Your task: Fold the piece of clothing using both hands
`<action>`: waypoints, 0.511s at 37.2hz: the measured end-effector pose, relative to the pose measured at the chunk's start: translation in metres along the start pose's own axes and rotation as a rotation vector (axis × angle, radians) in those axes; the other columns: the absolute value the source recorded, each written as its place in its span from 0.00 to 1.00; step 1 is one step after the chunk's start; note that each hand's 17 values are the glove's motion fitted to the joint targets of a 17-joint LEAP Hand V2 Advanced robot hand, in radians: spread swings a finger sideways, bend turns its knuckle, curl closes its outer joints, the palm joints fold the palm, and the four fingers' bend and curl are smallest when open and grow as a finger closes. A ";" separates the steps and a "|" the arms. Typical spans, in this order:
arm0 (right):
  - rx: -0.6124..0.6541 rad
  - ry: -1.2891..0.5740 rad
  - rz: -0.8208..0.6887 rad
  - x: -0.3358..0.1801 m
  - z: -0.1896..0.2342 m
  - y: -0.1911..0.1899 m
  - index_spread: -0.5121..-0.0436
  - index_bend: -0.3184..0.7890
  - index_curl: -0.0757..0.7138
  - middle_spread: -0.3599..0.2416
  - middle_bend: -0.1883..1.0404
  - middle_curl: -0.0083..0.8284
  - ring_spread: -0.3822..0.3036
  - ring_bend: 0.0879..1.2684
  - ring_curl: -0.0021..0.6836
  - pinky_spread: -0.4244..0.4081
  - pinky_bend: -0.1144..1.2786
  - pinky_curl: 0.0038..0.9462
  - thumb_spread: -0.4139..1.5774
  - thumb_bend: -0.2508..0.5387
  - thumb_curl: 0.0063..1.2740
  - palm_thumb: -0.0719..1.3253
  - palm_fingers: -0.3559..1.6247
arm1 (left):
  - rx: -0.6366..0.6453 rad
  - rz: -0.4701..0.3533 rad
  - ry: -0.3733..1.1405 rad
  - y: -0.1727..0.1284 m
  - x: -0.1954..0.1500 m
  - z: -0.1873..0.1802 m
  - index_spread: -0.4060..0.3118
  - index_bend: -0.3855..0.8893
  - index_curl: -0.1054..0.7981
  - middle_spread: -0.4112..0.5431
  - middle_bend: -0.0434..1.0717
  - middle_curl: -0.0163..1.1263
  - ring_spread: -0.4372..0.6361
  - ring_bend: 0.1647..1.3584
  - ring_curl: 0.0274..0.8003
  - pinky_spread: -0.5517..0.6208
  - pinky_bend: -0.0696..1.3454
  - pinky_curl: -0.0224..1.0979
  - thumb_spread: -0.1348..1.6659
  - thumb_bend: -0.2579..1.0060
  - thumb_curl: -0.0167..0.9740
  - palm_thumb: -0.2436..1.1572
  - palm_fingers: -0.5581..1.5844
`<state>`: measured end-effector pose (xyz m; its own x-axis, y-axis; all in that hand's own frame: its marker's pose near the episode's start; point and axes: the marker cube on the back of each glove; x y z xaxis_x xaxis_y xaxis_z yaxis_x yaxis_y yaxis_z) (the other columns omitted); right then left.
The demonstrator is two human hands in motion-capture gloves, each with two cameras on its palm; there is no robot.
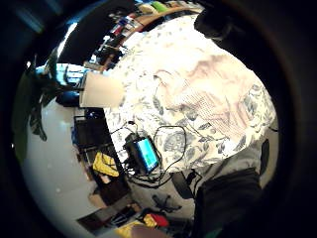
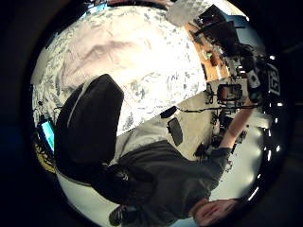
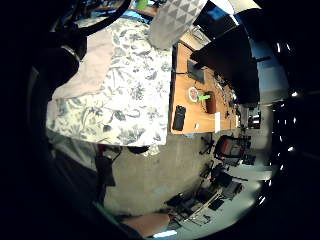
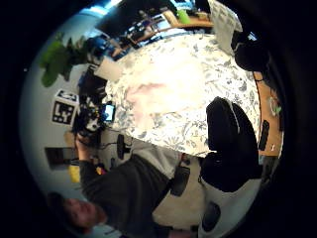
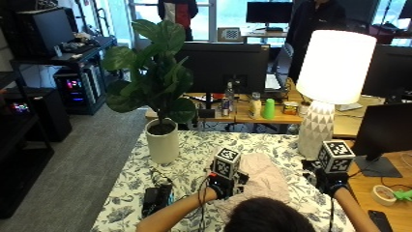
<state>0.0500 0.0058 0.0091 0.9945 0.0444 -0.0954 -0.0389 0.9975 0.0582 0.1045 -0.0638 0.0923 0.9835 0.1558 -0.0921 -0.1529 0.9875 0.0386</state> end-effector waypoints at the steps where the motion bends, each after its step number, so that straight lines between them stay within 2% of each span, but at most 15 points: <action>1: -0.006 0.001 0.002 0.002 0.003 -0.001 0.55 0.41 0.44 0.48 0.34 0.39 0.41 0.28 0.46 0.48 0.32 0.30 0.82 0.80 0.20 0.53 0.62 | -0.019 0.004 0.031 -0.006 0.005 0.012 0.55 0.47 0.42 0.58 0.18 0.19 0.63 0.31 0.28 0.74 0.34 0.26 0.77 0.24 0.14 0.31 0.40; 5: -0.019 -0.018 0.004 0.003 0.014 -0.002 0.54 0.41 0.45 0.48 0.33 0.41 0.41 0.28 0.48 0.48 0.31 0.31 0.83 0.78 0.20 0.53 0.62 | -0.099 0.005 0.215 -0.016 0.028 0.048 0.57 0.44 0.43 0.59 0.16 0.19 0.65 0.32 0.29 0.74 0.38 0.28 0.78 0.23 0.15 0.31 0.41; 7: -0.026 -0.026 0.005 0.003 0.020 -0.003 0.54 0.41 0.45 0.47 0.33 0.42 0.41 0.27 0.48 0.48 0.31 0.31 0.84 0.76 0.21 0.53 0.62 | -0.140 -0.006 0.251 -0.020 0.035 0.066 0.58 0.42 0.43 0.59 0.15 0.19 0.67 0.33 0.30 0.75 0.42 0.29 0.78 0.23 0.15 0.31 0.42; 11: -0.046 -0.026 -0.004 -0.003 0.024 0.003 0.54 0.41 0.46 0.47 0.33 0.43 0.41 0.27 0.50 0.48 0.31 0.32 0.84 0.74 0.22 0.54 0.62 | -0.229 -0.043 0.152 -0.034 0.038 0.106 0.60 0.41 0.43 0.60 0.15 0.19 0.69 0.35 0.31 0.75 0.45 0.31 0.78 0.21 0.16 0.30 0.42; 15: -0.034 -0.028 -0.008 -0.009 0.026 0.004 0.54 0.41 0.46 0.47 0.32 0.44 0.40 0.27 0.51 0.48 0.30 0.33 0.85 0.72 0.22 0.55 0.62 | -0.321 -0.031 0.024 -0.047 0.040 0.148 0.66 0.39 0.42 0.64 0.16 0.19 0.72 0.38 0.33 0.75 0.49 0.33 0.74 0.17 0.16 0.23 0.41; 19: -0.049 -0.066 -0.014 -0.016 0.040 -0.005 0.54 0.41 0.46 0.47 0.32 0.46 0.40 0.26 0.52 0.48 0.30 0.34 0.85 0.70 0.23 0.55 0.62 | -0.288 -0.063 -0.063 -0.053 0.039 0.162 0.75 0.33 0.37 0.74 0.17 0.19 0.77 0.44 0.36 0.76 0.55 0.36 0.67 0.16 0.16 0.16 0.36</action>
<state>0.0385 -0.0020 0.0503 0.9992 0.0281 -0.0298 -0.0279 0.9996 0.0085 0.1668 -0.1135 0.2475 0.9946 0.1016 -0.0226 -0.1040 0.9626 -0.2500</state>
